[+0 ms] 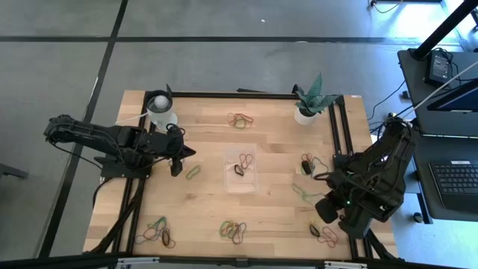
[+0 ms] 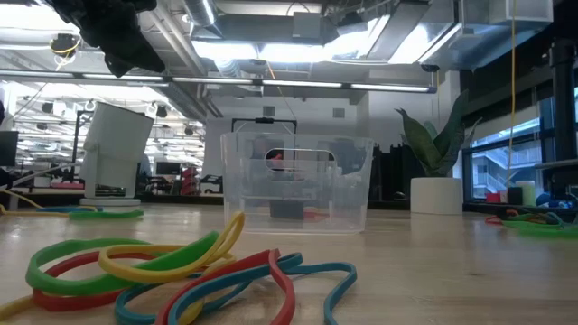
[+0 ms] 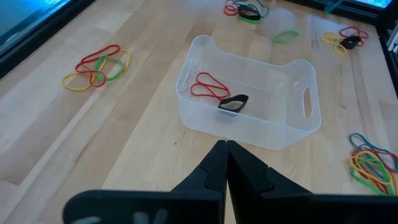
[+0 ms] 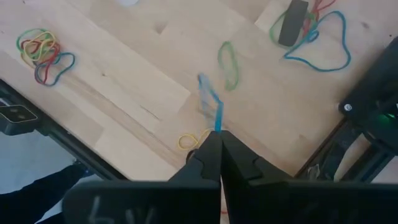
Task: Pick and place rubber bands into bin
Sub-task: Put the blue rubber band into the transparent bin
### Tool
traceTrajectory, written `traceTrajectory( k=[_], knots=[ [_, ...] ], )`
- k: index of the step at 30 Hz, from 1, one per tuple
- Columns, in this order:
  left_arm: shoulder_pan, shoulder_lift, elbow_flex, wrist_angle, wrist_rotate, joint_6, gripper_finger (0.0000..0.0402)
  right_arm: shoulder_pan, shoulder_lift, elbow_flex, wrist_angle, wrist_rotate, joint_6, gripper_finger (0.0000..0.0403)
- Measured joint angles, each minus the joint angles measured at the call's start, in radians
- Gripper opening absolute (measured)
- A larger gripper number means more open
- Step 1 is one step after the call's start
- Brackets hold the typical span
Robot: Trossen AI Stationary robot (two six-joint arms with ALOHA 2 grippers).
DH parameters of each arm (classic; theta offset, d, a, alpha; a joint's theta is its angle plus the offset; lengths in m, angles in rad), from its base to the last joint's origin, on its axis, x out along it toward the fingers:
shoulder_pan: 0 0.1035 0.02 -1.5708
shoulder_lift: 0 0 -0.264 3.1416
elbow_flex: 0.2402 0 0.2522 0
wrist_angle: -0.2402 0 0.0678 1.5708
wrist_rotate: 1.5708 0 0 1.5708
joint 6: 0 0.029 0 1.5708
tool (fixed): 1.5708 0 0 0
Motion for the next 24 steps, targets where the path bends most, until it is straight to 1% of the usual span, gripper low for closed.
traceTrajectory(
  k=[7, 9, 12, 15, 20, 24],
  knots=[
    [0.000, 0.000, 0.000, 0.000, 0.000, 0.000, 0.0004, 0.001, 0.000, 0.000, 0.029, 0.006, -0.001, 0.0000],
    [0.000, 0.000, 0.000, 0.000, 0.000, 0.000, 0.0004, 0.000, 0.000, 0.000, 0.032, 0.061, -0.003, 0.0000],
    [0.000, 0.000, 0.000, 0.000, 0.000, 0.000, 0.0004, -0.013, 0.000, -0.001, 0.038, 0.182, -0.009, 0.0000],
    [0.000, 0.000, 0.000, 0.000, 0.000, 0.000, 0.0004, -0.042, 0.000, -0.001, 0.040, 0.242, -0.037, 0.0000],
    [0.000, 0.000, 0.000, 0.000, 0.000, 0.000, 0.0004, -0.141, 0.001, -0.002, 0.128, 0.303, -0.191, 0.0000],
    [0.000, 0.000, 0.000, 0.000, 0.001, 0.000, 0.0004, -0.256, 0.001, -0.002, 0.264, 0.314, -0.398, 0.0000]
  ],
)
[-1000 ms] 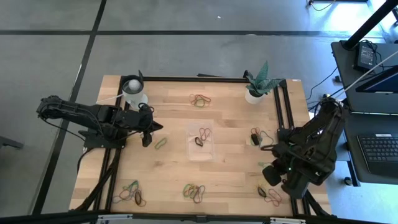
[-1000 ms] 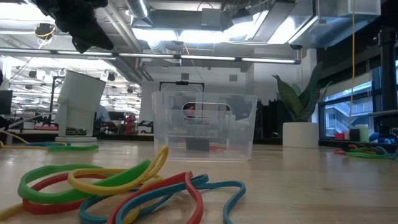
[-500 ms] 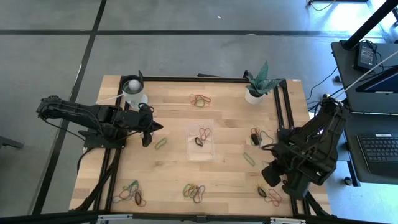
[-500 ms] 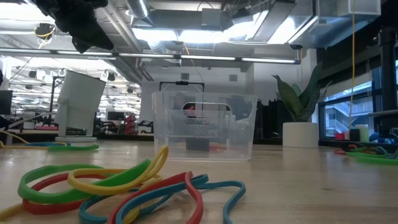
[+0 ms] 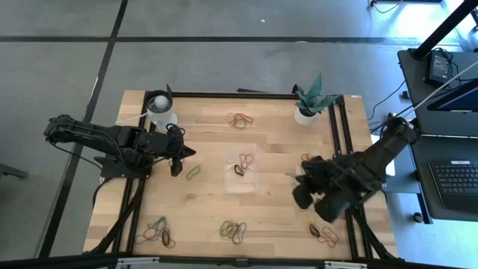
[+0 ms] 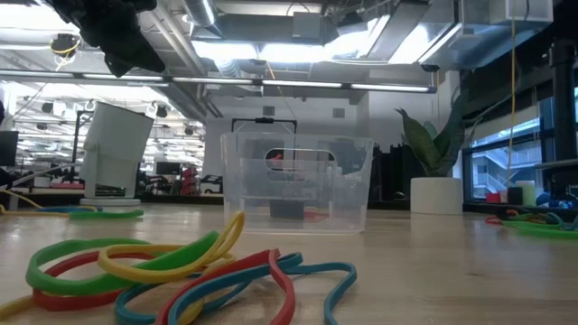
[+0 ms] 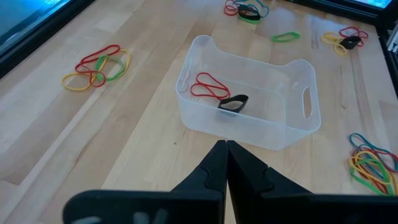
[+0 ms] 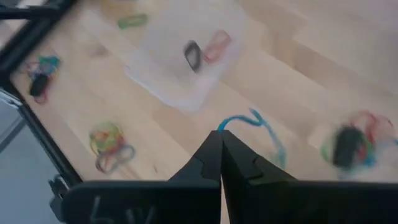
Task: Pick and place rubber bands into bin
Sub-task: Put the blue rubber band into the transparent bin
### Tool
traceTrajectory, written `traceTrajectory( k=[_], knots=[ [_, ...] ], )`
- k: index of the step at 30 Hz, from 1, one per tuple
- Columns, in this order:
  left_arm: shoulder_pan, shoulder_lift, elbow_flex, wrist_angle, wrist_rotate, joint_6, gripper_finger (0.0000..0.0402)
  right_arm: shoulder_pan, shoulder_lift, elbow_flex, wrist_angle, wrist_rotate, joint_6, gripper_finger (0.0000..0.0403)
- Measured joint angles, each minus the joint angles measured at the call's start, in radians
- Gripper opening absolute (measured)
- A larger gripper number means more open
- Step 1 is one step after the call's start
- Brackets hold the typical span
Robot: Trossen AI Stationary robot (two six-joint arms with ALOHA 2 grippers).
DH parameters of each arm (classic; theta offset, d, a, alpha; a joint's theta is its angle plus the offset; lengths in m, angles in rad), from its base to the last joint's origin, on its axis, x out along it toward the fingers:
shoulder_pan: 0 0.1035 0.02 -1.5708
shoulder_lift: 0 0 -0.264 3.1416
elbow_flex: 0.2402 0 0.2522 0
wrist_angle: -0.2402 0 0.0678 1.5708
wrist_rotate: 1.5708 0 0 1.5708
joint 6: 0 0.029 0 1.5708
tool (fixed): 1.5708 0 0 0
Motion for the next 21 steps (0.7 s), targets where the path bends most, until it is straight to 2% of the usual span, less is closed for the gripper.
traceTrajectory(
  k=[6, 11, 15, 21],
  knots=[
    [0.000, 0.000, 0.000, 0.000, 0.000, 0.000, 0.0004, -0.198, 0.000, 0.000, 0.314, -0.001, -0.414, 0.0000],
    [0.000, 0.000, 0.000, 0.000, 0.000, 0.000, 0.0004, -0.345, 0.002, 0.000, 0.573, -0.056, -0.701, 0.0000],
    [0.000, 0.000, 0.000, 0.000, 0.000, 0.000, 0.0004, -0.437, 0.027, 0.000, 0.664, -0.107, -0.810, 0.0000],
    [0.000, 0.000, 0.000, 0.000, 0.000, 0.000, 0.0004, -0.518, 0.122, 0.000, 0.675, -0.242, -0.810, 0.0000]
  ],
)
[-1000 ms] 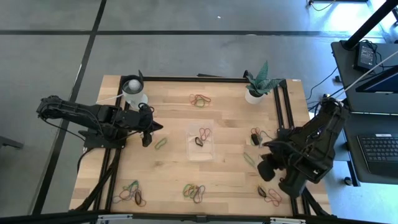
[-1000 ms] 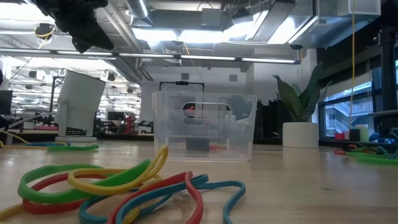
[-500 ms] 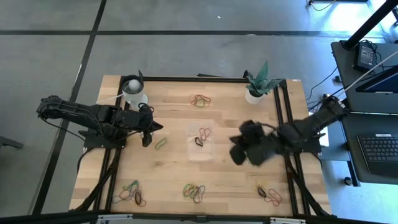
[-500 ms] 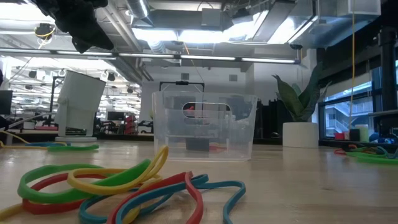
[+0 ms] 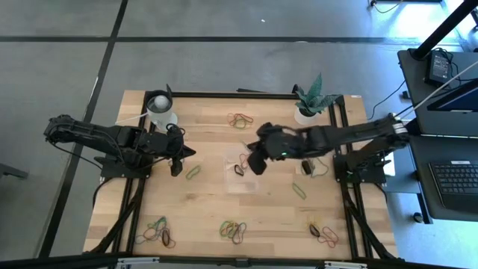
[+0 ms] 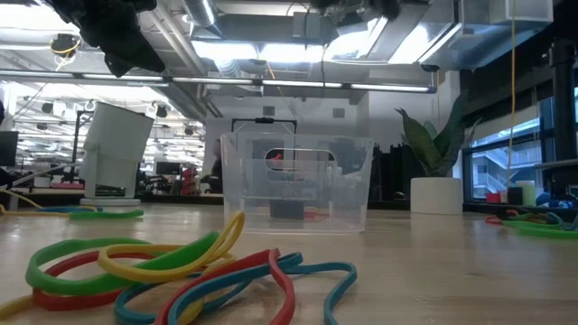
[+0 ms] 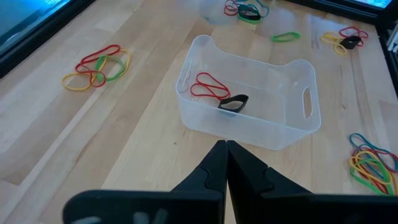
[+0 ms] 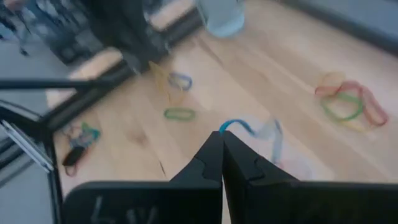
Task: Pick and place rubber bands into bin
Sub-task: Put the blue rubber band into the transparent bin
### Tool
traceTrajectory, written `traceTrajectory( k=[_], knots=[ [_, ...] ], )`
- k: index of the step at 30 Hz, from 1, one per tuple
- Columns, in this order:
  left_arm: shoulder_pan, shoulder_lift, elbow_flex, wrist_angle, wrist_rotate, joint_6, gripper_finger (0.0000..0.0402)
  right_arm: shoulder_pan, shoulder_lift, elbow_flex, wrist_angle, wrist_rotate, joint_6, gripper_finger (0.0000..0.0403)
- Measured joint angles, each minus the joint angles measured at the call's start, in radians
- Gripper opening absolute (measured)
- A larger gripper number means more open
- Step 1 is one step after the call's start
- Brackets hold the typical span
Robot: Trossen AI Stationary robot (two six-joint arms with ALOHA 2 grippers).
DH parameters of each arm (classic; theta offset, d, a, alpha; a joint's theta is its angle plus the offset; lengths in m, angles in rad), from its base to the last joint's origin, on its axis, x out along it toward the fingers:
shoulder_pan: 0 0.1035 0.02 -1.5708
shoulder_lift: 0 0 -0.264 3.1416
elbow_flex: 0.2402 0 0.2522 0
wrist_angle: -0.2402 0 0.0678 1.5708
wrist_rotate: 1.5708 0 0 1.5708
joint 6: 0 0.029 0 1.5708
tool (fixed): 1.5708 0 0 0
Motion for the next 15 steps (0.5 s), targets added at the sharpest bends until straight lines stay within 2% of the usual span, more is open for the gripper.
traceTrajectory(
  k=[15],
  knots=[
    [0.000, 0.000, 0.000, 0.000, 0.000, 0.000, 0.0004, -0.016, 0.326, -0.001, 0.032, -0.181, 0.119, 0.0000]
  ],
)
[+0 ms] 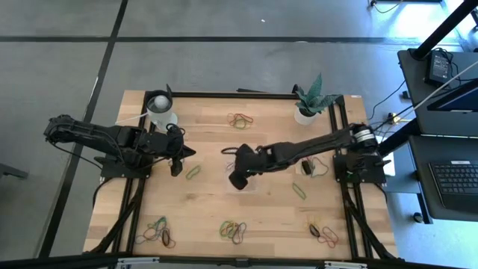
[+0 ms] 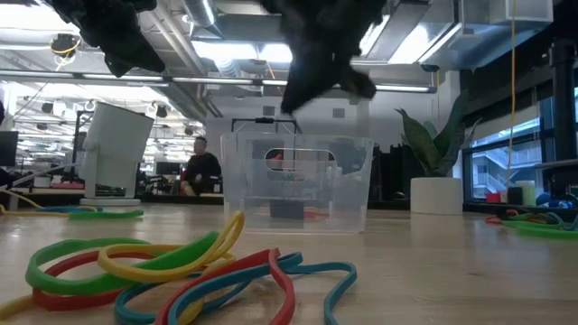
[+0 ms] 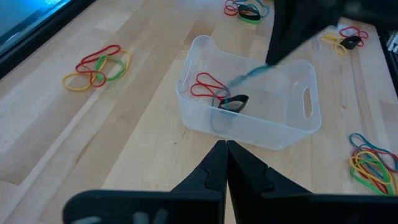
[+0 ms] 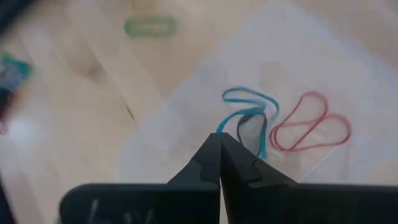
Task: Pick and place rubber bands into bin
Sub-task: Put the blue rubber band into the transparent bin
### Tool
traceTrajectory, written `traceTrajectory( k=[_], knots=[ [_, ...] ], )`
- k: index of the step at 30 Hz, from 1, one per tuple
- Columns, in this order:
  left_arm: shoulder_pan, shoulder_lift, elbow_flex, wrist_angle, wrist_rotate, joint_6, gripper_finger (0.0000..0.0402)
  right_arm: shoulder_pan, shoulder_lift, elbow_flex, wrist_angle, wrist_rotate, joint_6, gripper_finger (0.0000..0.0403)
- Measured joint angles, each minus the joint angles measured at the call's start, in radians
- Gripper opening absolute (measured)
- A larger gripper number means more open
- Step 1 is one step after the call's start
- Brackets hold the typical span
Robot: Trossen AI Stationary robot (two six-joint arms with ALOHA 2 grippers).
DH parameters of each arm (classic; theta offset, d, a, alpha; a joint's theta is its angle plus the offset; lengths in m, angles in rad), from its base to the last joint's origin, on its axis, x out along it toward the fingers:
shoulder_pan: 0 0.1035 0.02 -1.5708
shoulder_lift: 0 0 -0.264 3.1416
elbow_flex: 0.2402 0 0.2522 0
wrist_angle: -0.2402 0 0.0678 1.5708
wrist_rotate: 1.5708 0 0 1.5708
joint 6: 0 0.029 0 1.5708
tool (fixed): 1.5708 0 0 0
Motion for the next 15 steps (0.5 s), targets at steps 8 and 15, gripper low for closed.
traceTrajectory(
  k=[8, 15],
  knots=[
    [0.000, 0.000, 0.000, 0.000, 0.000, 0.000, 0.0004, -0.007, 0.090, 0.000, 0.036, -0.084, -0.012, 0.0000],
    [0.000, 0.000, 0.000, 0.000, 0.000, 0.000, 0.0004, -0.019, 0.104, 0.000, 0.035, -0.085, -0.012, 0.0017]
  ],
)
